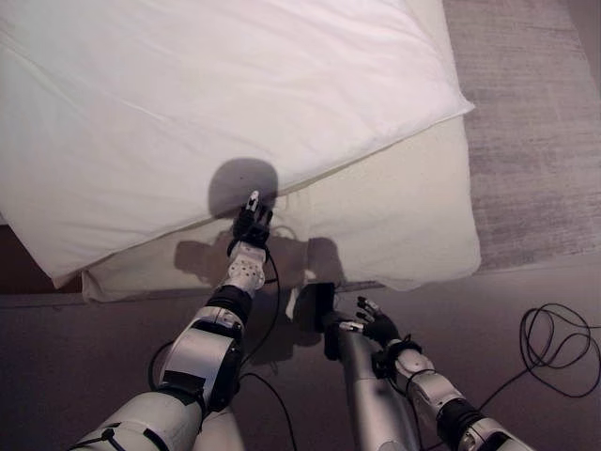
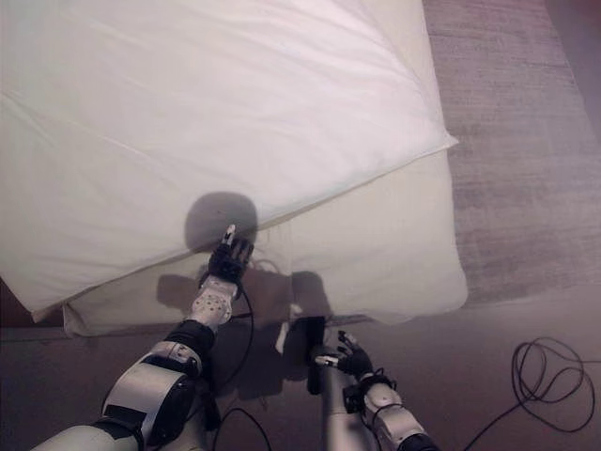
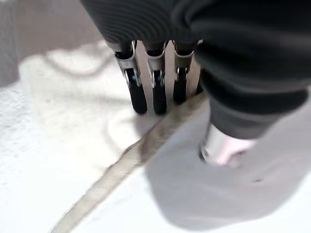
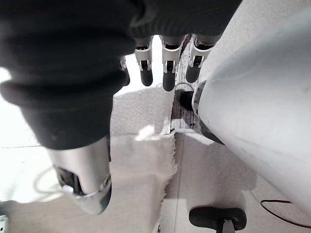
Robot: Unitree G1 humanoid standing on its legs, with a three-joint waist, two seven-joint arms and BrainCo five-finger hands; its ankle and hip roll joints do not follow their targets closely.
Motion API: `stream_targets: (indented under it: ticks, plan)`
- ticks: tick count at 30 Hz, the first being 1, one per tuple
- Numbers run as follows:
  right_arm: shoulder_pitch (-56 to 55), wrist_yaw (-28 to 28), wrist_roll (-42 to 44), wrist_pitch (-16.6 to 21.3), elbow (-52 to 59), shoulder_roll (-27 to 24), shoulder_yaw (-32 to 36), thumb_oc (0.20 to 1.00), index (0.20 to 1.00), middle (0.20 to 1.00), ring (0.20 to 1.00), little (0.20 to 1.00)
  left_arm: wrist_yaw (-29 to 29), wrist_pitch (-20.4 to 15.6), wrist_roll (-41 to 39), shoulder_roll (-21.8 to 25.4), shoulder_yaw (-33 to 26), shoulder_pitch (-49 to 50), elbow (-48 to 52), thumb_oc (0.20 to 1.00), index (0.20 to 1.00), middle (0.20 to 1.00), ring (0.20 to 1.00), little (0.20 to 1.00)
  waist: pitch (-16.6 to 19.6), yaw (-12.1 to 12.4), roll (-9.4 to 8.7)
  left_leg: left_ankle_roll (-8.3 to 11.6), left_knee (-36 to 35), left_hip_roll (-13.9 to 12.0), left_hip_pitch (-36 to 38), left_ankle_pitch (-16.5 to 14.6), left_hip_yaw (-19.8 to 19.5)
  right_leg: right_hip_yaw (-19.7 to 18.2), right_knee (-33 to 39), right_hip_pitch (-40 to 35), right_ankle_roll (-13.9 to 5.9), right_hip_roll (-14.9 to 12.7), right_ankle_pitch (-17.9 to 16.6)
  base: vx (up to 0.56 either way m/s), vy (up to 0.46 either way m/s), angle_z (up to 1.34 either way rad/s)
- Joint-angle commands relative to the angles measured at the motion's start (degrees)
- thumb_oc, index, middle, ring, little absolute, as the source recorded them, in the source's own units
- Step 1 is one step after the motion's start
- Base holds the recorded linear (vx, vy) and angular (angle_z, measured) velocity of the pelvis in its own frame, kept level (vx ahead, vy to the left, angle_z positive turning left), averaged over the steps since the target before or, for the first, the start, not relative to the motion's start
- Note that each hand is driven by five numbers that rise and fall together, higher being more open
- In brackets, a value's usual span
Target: Make the bed
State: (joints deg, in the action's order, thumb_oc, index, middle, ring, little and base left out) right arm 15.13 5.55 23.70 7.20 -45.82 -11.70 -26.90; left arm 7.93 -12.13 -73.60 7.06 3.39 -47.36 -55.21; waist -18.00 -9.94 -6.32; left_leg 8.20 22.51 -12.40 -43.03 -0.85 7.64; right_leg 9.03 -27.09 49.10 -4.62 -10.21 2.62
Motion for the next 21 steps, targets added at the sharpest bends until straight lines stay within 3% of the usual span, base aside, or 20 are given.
stream_targets:
  ticks: [1, 8, 9, 13, 21]
  plan:
    - [-2.16, 0.01, 0.39, 2.19, 1.44, 0.32, -0.47, 1.0, 1.0, 1.0, 1.0, 1.0, -6.95, -3.37, -1.14, 2.19, -0.29, -5.17, 6.17, 0.2, 0.2, 0.2, 0.2, 0.2, 2.76, -0.98, 1.69, -2.08, 2.04, 0.29, -2.41, -2.45, -0.49, -0.94, 3.23, -1.23, -2.56, 0.77, -2.91, 0.07, -0.011, 0.03]
    - [-2.06, 0.66, 0.09, 2.59, 0.48, 0.8, -0.67, 1.0, 1.0, 1.0, 1.0, 1.0, -6.97, -3.46, -1.07, 3.06, -0.11, -5.47, 5.2, 0.2, 0.2, 0.2, 0.2, 0.2, 2.63, -0.7, 1.85, -1.82, 1.73, 0.05, -2.16, -2.32, -0.2, -0.87, 3.44, -1.48, -2.62, 0.76, -2.98, 0.0, -0.003, 0.0]
    - [-1.99, 0.85, 0.33, 2.76, 0.32, 0.84, -0.71, 1.0, 1.0, 1.0, 1.0, 1.0, -6.22, -3.87, -1.07, 2.83, -0.19, -5.82, 4.92, 0.2, 0.2, 0.2, 0.2, 0.2, 2.43, -0.81, 1.66, -2.3, 1.81, 0.22, -2.88, -1.04, 0.17, -0.56, 3.79, -1.04, -2.04, 0.52, -4.11, 0.0, 0.0, 0.0]
    - [-1.91, 1.16, 0.67, 3.12, 0.54, 0.82, -0.82, 1.0, 1.0, 1.0, 1.0, 1.0, -4.58, -5.12, -0.97, 1.84, 0.02, -6.08, 5.97, 0.2, 0.2, 0.2, 0.2, 0.2, 2.38, -0.65, 1.97, -1.92, 1.48, 0.19, -2.05, -1.76, -0.22, -0.67, 3.56, -1.64, -2.53, 0.65, -3.28, 0.0, 0.0, 0.0]
    - [-1.49, 1.77, 1.09, 3.54, 2.39, 1.0, -0.33, 1.0, 1.0, 1.0, 1.0, 1.0, -5.26, -6.74, -1.28, 0.39, 1.51, -2.45, 15.52, 0.2, 0.2, 0.2, 0.2, 0.2, 1.63, 0.44, 2.49, -1.92, 0.48, 0.64, -1.42, -1.39, -0.68, -0.2, 3.97, -2.47, -2.66, 0.53, -3.1, 0.01, -0.003, 0.01]
